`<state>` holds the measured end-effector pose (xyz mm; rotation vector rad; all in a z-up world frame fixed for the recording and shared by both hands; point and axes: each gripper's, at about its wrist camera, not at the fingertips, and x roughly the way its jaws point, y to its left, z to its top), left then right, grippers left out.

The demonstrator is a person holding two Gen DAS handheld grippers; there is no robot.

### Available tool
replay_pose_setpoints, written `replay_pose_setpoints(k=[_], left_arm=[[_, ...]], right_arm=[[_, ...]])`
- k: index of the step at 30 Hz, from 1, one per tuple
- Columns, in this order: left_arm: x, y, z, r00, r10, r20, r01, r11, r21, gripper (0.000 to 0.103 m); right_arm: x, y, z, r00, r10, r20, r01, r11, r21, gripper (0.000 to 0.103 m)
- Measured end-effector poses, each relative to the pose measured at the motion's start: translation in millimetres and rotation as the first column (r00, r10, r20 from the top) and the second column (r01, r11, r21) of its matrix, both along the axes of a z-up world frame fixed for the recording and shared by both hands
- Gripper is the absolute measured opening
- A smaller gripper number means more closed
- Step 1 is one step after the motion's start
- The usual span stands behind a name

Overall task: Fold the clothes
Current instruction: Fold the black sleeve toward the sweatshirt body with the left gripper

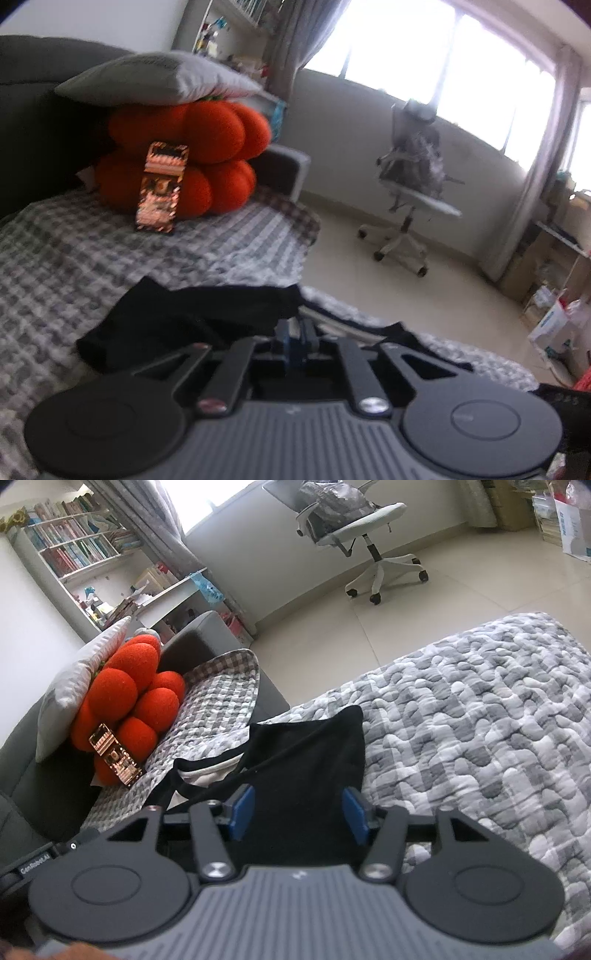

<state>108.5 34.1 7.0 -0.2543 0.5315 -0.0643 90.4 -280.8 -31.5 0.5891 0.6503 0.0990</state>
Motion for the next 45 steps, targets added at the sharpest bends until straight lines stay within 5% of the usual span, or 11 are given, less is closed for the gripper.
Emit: replay_pose_setpoints(k=[2, 5, 6, 13, 19, 24, 31, 40, 45], left_arm=[[4, 8, 0, 0.998, 0.020, -0.059, -0.020, 1.000, 0.006, 0.022], [8, 27, 1, 0.989, 0.056, -0.135, -0.058, 0.998, -0.013, 0.062], [9, 35, 1, 0.986, 0.073, -0.149, -0.077, 0.997, -0.022, 0.069], [9, 91, -6, 0.955, 0.219, -0.201, -0.240, 0.967, -0.085, 0.081], [15, 120, -29, 0.926, 0.220, -0.306, -0.306, 0.912, -0.273, 0.075], [18, 118, -40, 0.917, 0.198, -0.345, -0.315, 0.891, -0.326, 0.055], [13, 98, -27, 0.955, 0.150, -0.255, -0.228, 0.923, -0.312, 0.011], [5, 65, -8, 0.993, 0.039, -0.109, -0.069, 0.957, -0.282, 0.008], [3, 25, 1, 0.993, -0.114, -0.010, 0.107, 0.960, -0.257, 0.008]], right_arm=[[0, 2, 1, 1.000, 0.005, -0.002, -0.005, 1.000, -0.006, 0.061], [-1, 5, 2, 1.000, 0.014, -0.003, -0.014, 1.000, -0.013, 0.065], [-1, 7, 2, 1.000, 0.017, -0.003, -0.018, 1.000, -0.014, 0.066], [0, 18, 2, 0.999, 0.052, -0.014, -0.052, 0.998, -0.024, 0.066], [1, 26, 0, 0.997, 0.073, -0.022, -0.074, 0.997, -0.039, 0.066], [1, 28, -1, 0.997, 0.073, -0.026, -0.074, 0.996, -0.040, 0.066], [0, 28, 0, 0.997, 0.071, -0.022, -0.072, 0.997, -0.037, 0.066], [-1, 32, 4, 0.995, 0.101, 0.008, -0.101, 0.995, -0.024, 0.067], [3, 29, -2, 0.986, 0.163, 0.022, -0.164, 0.976, 0.145, 0.067]])
